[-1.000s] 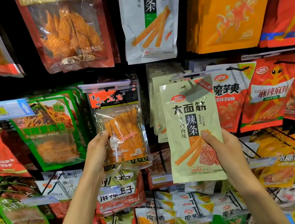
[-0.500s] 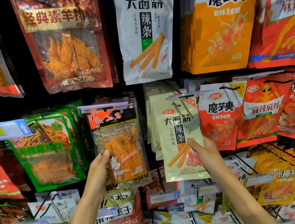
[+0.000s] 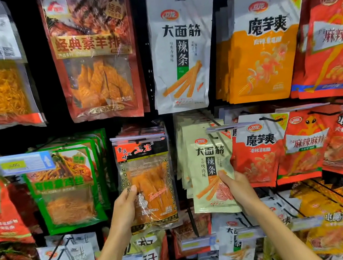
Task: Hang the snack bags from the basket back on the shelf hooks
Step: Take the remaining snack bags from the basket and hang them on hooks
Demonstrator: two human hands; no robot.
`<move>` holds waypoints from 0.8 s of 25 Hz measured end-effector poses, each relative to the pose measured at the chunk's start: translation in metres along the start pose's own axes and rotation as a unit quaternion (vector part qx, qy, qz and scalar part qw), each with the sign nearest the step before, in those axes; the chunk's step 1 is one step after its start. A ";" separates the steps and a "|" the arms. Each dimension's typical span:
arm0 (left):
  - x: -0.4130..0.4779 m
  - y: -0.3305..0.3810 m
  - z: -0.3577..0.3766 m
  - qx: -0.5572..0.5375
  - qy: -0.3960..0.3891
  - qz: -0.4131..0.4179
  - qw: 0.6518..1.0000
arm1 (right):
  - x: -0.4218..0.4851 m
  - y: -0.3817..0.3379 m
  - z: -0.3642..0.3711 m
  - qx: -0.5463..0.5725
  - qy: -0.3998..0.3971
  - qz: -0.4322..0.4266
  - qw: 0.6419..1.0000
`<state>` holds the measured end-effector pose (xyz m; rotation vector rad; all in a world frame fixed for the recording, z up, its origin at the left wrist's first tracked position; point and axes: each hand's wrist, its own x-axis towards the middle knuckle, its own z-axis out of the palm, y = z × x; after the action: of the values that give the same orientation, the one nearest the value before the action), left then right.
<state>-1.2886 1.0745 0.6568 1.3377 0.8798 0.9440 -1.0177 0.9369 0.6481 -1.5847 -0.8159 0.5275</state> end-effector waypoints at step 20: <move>-0.054 0.031 -0.044 0.521 0.085 0.087 0.845 | -0.069 -0.059 -0.026 -0.352 -0.003 -0.082 0.932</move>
<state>-1.3512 1.0411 0.6846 2.3069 1.5434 0.7147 -1.0556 0.8694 0.7026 -2.1344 -1.2158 0.1083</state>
